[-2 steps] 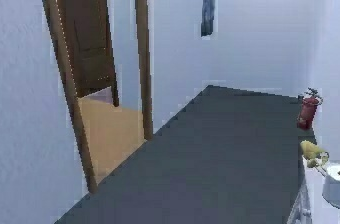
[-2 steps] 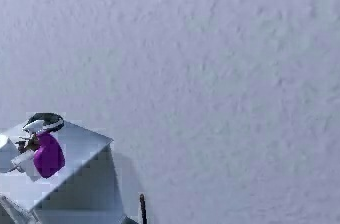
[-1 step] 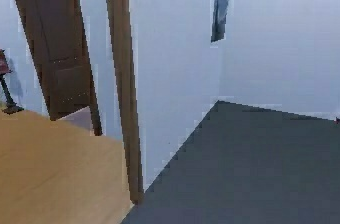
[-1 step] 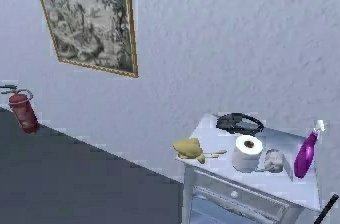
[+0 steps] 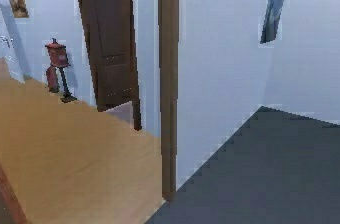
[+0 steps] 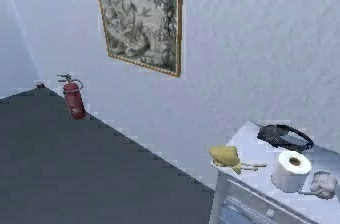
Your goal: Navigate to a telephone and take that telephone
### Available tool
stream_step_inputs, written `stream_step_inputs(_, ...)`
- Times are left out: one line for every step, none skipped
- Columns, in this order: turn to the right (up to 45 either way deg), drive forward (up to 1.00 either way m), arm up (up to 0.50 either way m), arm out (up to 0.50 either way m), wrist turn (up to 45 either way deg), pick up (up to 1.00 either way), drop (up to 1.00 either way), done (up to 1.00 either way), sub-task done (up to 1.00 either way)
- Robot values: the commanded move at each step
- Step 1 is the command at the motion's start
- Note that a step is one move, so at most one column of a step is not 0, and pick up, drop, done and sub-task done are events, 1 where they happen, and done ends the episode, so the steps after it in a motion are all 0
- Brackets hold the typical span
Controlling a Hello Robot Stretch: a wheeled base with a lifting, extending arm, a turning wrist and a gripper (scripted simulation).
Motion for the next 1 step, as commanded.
stream_step_inputs(0.0, 0.20, 0.00, 0.00, 0.0, 0.00, 0.00, 0.00, 0.00)
